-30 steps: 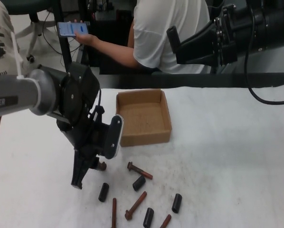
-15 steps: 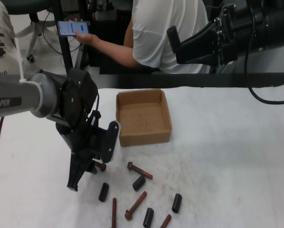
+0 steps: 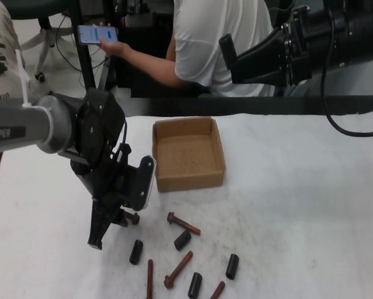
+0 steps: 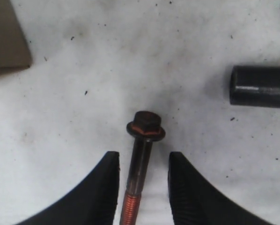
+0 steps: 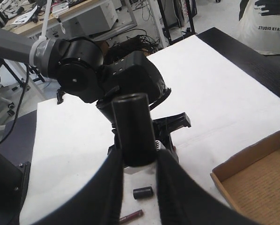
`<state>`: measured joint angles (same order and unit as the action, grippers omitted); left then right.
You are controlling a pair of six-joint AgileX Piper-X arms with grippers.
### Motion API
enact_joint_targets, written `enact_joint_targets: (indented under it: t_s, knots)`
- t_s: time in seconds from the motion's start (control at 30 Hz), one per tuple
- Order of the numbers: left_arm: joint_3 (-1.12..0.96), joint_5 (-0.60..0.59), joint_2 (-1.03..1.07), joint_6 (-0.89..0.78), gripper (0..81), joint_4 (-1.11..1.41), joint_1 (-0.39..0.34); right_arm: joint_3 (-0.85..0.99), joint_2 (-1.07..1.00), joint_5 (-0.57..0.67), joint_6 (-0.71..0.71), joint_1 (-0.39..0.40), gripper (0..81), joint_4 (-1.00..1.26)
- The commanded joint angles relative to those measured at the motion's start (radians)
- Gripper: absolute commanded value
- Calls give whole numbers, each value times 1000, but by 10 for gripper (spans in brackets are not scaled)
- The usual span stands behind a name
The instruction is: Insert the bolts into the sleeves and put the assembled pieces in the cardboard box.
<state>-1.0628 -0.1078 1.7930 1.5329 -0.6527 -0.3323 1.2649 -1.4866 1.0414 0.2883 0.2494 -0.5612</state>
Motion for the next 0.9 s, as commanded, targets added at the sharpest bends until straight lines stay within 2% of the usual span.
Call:
enact_joint_targets:
  t_s: [0.0, 0.07, 0.13, 0.3, 0.33, 0.47, 0.57, 0.8, 0.87]
  knots:
    - [-7, -25, 8, 0, 328, 4, 2, 7, 10, 13, 2, -3, 8, 13]
    - [-7, -25, 17, 0, 318, 4, 2, 7, 10, 13, 0, -3, 8, 13]
    - [-5, -17, 29, 0, 269, 1, 0, 7, 10, 13, 0, -3, 8, 13]
    - [-5, 27, 47, 2, 31, -10, 0, 7, 10, 13, 0, -3, 8, 13]
    - [-5, 33, 48, 5, 3, -3, 0, 7, 10, 13, 0, -3, 8, 13]
    - [-5, 47, 55, 3, 0, 14, 0, 7, 10, 13, 0, -3, 8, 13]
    - [-5, 49, 56, -81, 1, 21, 0, 7, 10, 13, 0, -3, 8, 13]
    - [-8, 68, -36, -548, 3, 210, 0, 7, 10, 13, -12, -3, 8, 35]
    - [-19, 22, -100, -713, 3, 265, 0, 7, 10, 13, -14, -3, 8, 35]
